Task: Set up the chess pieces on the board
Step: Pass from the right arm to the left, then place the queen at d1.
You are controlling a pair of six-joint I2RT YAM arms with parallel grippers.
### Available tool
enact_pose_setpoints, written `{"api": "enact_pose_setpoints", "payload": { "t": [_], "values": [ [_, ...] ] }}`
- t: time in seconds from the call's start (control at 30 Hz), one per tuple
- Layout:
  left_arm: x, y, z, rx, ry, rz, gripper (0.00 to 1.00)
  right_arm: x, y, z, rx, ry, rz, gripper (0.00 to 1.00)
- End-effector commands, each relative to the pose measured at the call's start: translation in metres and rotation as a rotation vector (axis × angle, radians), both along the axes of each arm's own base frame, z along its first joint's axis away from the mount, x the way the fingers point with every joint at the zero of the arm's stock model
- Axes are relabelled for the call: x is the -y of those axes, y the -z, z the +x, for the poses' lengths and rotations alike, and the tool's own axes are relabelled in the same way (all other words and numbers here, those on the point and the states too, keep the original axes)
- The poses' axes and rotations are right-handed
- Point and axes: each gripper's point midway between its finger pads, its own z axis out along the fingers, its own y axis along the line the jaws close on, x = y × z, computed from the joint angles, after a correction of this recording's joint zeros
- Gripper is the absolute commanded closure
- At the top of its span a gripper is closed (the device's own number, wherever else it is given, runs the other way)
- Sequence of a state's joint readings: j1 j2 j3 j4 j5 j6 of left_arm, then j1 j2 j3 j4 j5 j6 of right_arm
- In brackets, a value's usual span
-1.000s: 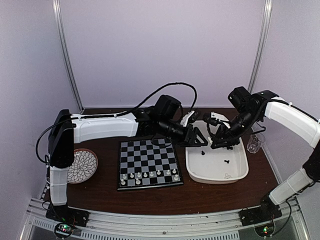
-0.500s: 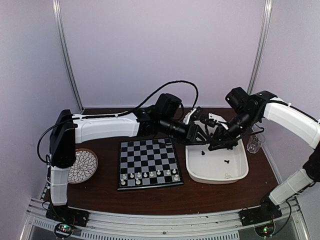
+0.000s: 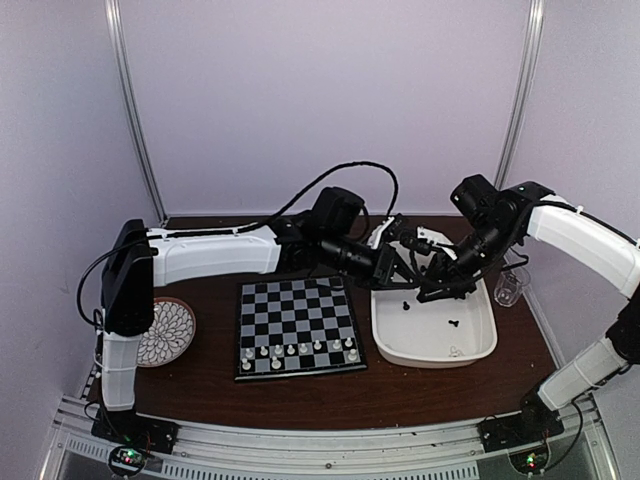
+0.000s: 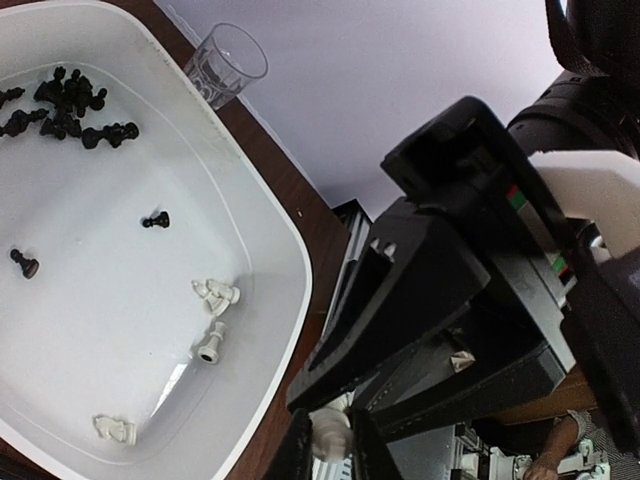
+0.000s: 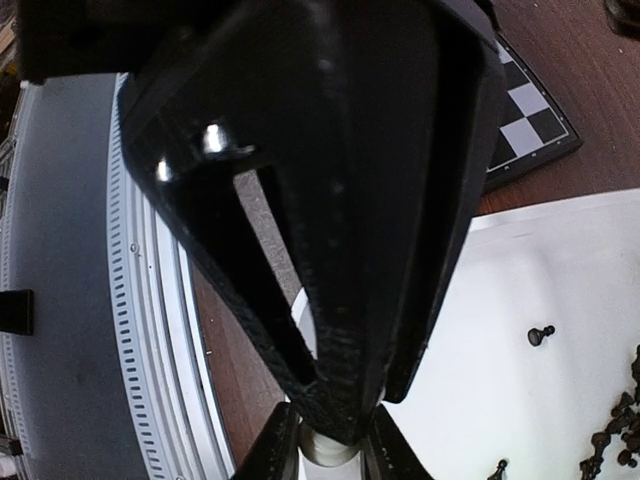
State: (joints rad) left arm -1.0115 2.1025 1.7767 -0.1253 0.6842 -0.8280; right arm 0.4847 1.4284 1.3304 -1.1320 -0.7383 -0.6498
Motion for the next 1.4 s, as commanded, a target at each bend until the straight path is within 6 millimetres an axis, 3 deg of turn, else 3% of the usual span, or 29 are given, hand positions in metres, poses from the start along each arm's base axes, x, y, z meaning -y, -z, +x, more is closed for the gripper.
{"api": "enact_pose_setpoints", "payload": {
  "t": [0.0,0.07,0.27,0.5,0.6,0.77,1.1,1.37],
  "values": [
    [0.000,-0.019,0.005,0.091,0.000,-0.027,0.97,0.007,-0.005,-0.005,0.038,0.000,-0.012,0.70],
    [-0.010,-0.022,0.009,0.153,-0.012,0.008,0.97,0.016,-0.003,-0.008,0.048,0.010,-0.031,0.63],
    [-0.066,-0.012,0.016,0.345,-0.075,0.231,0.98,0.046,0.015,-0.011,0.009,0.074,-0.038,0.56],
    [-0.149,0.026,0.006,0.478,-0.139,0.498,0.98,0.062,0.062,0.010,0.005,0.189,-0.064,0.55],
    [-0.172,0.046,-0.003,0.491,-0.139,0.576,0.98,0.067,0.081,0.022,0.020,0.239,-0.094,0.54],
    [-0.192,0.079,-0.015,0.517,-0.128,0.684,0.98,0.077,0.092,0.044,0.067,0.303,-0.166,0.54],
    [-0.214,0.114,-0.016,0.562,-0.114,0.854,0.99,0.078,0.101,0.041,0.041,0.305,-0.175,0.53],
    [-0.223,0.136,-0.039,0.500,-0.047,0.878,0.99,0.079,0.104,0.041,0.036,0.305,-0.185,0.53]
  ]
}}
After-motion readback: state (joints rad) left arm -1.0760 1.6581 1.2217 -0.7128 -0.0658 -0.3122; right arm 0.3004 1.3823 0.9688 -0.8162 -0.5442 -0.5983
